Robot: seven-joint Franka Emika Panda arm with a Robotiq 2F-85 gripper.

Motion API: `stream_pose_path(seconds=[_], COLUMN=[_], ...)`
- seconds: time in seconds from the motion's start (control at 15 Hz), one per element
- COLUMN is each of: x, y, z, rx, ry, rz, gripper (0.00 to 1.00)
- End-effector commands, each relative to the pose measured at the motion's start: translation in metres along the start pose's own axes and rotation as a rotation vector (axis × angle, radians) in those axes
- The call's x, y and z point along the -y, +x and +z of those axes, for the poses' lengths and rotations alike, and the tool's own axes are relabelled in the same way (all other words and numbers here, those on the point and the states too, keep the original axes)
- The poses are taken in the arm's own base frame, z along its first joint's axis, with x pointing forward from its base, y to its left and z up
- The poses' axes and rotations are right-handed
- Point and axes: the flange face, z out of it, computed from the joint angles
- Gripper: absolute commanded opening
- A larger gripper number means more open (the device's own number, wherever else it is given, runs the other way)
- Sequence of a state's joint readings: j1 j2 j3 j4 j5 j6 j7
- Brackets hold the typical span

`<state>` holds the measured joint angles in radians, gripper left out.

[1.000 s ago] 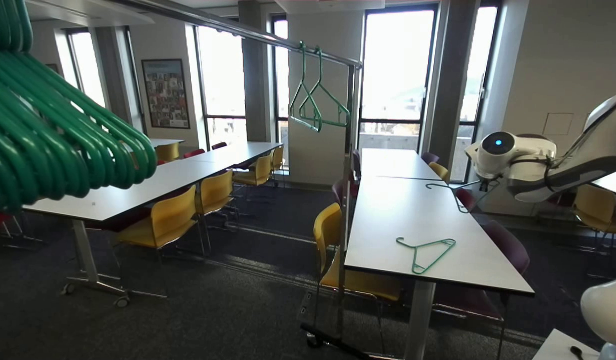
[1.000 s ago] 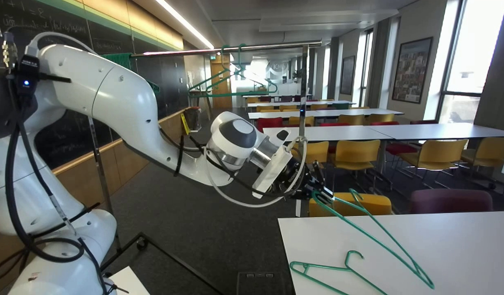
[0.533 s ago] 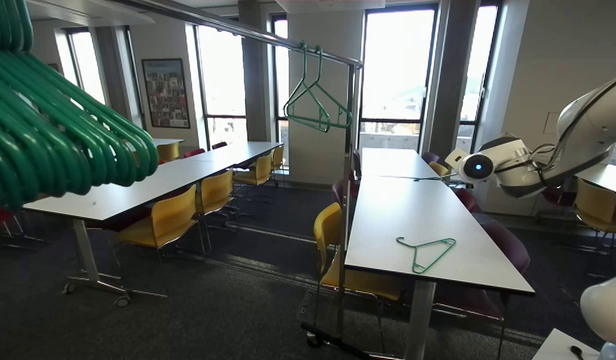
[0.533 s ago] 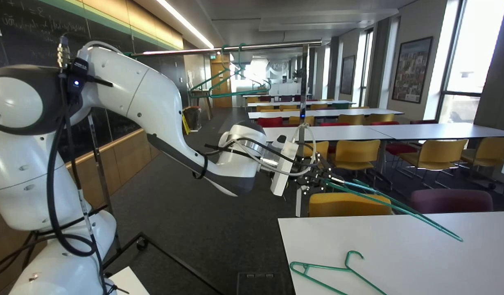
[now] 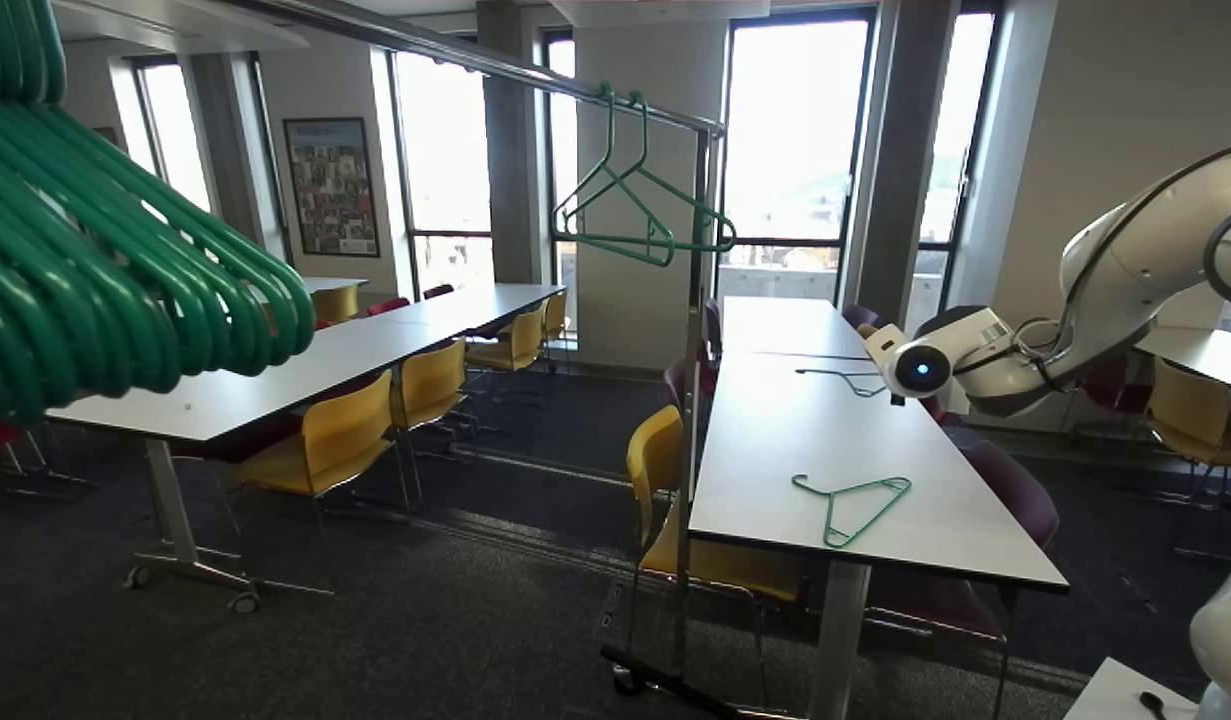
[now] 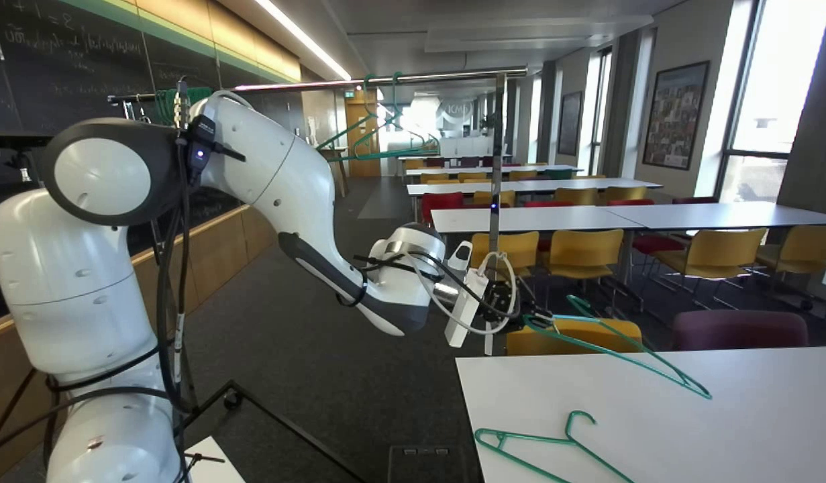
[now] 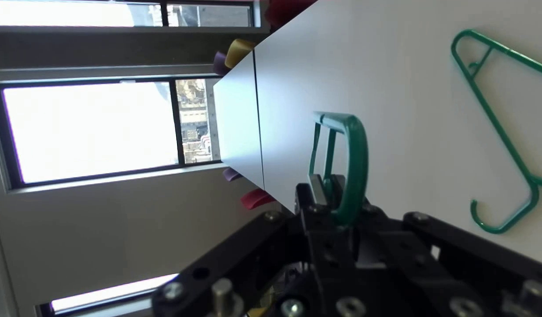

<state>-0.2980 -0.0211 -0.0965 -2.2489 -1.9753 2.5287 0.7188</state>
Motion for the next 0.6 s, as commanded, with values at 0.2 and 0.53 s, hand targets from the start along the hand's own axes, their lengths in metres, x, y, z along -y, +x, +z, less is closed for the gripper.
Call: stream_pose_path(seconds=[0.2,0.53], x=[0.020,0.038], y=[-0.007,-0.016], z=[0.022,0.036], rx=[0.039,0.062], ry=[0.031,0.040], rz=[0.060,0.017], gripper=[0.02,0.02])
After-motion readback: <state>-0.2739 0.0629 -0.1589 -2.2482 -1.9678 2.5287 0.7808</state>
